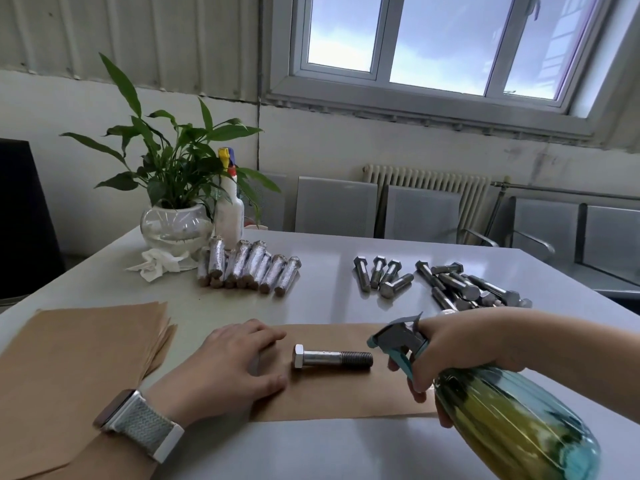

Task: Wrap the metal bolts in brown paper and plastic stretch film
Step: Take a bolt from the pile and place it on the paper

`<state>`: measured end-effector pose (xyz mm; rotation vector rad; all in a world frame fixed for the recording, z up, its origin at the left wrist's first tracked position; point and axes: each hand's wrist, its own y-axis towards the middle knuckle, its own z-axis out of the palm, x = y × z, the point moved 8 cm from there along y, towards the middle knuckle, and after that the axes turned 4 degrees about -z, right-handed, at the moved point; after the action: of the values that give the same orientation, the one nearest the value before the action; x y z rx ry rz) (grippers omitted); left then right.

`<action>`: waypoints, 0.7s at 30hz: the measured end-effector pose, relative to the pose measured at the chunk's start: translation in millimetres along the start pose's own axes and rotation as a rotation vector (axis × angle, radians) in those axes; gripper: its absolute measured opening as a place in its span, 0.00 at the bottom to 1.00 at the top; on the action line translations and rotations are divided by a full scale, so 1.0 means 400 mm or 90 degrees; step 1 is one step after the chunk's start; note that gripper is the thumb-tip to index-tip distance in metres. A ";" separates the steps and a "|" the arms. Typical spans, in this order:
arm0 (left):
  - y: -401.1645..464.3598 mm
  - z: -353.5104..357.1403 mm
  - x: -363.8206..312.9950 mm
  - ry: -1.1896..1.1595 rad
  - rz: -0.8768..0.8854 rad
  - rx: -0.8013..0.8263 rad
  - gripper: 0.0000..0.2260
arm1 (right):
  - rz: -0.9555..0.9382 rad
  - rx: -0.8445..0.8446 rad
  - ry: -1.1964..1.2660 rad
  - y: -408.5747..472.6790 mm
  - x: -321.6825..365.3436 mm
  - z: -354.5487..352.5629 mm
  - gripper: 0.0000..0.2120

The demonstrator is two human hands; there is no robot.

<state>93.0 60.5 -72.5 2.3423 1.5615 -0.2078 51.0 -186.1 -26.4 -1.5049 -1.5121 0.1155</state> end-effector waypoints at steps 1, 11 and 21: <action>-0.001 0.000 0.000 -0.003 -0.001 0.001 0.30 | 0.011 0.002 -0.004 0.001 -0.005 0.001 0.18; 0.001 -0.003 0.002 -0.007 0.001 -0.001 0.30 | -0.192 -0.175 0.043 0.009 0.116 -0.193 0.18; -0.002 -0.006 0.007 -0.031 0.001 -0.007 0.30 | -0.501 -0.540 0.271 0.231 0.212 -0.351 0.20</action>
<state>93.3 63.8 -71.2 2.3129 1.5331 -0.2530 228.8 -170.8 33.6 -1.2707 -1.7520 -1.3590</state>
